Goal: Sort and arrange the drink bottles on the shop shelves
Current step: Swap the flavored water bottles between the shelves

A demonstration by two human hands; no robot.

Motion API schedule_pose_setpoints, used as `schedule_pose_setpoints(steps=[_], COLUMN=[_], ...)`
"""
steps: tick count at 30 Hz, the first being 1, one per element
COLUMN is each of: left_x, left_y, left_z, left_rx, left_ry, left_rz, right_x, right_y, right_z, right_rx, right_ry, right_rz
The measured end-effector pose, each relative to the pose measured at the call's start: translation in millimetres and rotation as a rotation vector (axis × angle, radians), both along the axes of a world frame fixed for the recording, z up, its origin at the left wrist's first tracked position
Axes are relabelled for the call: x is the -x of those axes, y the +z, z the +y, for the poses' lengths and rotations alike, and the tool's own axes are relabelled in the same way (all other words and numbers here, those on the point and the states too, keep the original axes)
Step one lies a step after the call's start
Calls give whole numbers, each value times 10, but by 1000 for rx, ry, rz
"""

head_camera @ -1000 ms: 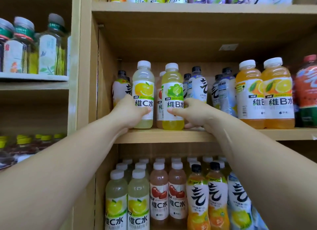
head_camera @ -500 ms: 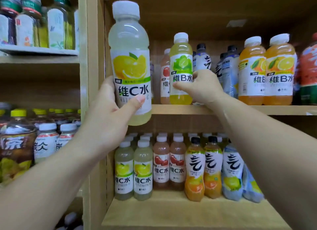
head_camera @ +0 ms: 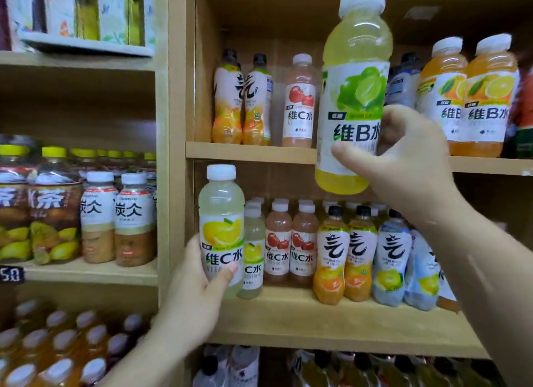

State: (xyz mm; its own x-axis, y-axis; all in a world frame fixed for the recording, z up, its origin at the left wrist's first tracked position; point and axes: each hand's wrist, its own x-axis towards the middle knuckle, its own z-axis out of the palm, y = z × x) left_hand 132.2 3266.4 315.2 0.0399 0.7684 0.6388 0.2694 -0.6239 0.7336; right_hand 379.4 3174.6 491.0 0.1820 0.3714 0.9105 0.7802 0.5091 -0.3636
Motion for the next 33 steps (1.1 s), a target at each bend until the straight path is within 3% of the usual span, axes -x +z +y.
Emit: schedule_pose_setpoints(steps=[11, 20, 27, 33], left_x=[-193, -199, -297, -338], left_y=[-650, -783, -922, -1056], left_z=[358, 469, 404, 480], left_rx=[155, 182, -132, -315], left_ry=[182, 322, 534, 655], left_rz=[158, 202, 270, 334], right_x=[-67, -159, -193, -168], right_y=[-1640, -2248, -2544, -2551], right_z=[263, 765, 988, 1039], right_rx=[308, 481, 519, 555], right_ry=[48, -5, 29, 58], right_rz=[82, 45, 171, 89])
